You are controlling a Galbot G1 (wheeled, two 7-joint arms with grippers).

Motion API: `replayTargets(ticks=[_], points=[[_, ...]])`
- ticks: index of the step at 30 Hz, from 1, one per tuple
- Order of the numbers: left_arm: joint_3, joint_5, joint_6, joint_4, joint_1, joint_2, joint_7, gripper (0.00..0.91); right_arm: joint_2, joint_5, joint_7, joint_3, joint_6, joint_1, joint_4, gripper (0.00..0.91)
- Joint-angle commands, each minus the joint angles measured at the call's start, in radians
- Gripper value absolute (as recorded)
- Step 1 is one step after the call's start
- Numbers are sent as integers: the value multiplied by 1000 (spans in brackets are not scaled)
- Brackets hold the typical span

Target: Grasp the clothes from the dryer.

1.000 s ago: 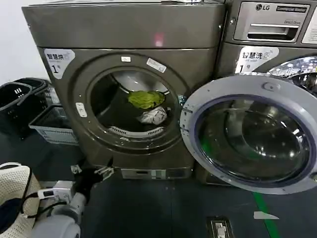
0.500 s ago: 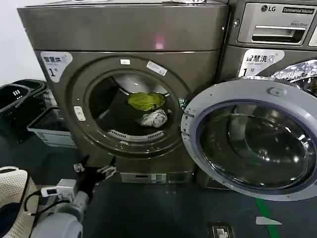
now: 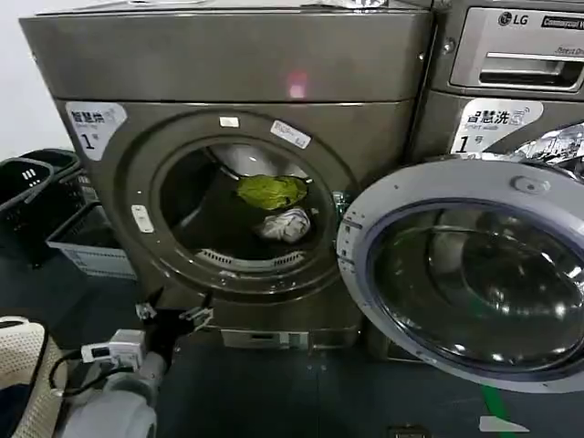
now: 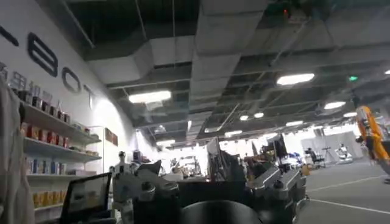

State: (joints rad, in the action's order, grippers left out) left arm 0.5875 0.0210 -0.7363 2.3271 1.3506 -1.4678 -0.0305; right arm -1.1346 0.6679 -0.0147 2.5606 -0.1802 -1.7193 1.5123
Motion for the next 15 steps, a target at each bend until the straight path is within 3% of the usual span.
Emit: replayTargets(ticks=[1, 15], points=[[0, -7, -49, -2, 3, -2, -13, 907, -1, 1, -1, -1, -1, 0, 3, 907], [-1, -3, -49, 2, 9, -2, -16, 907, -5, 1, -2, -3, -1, 0, 5, 907]])
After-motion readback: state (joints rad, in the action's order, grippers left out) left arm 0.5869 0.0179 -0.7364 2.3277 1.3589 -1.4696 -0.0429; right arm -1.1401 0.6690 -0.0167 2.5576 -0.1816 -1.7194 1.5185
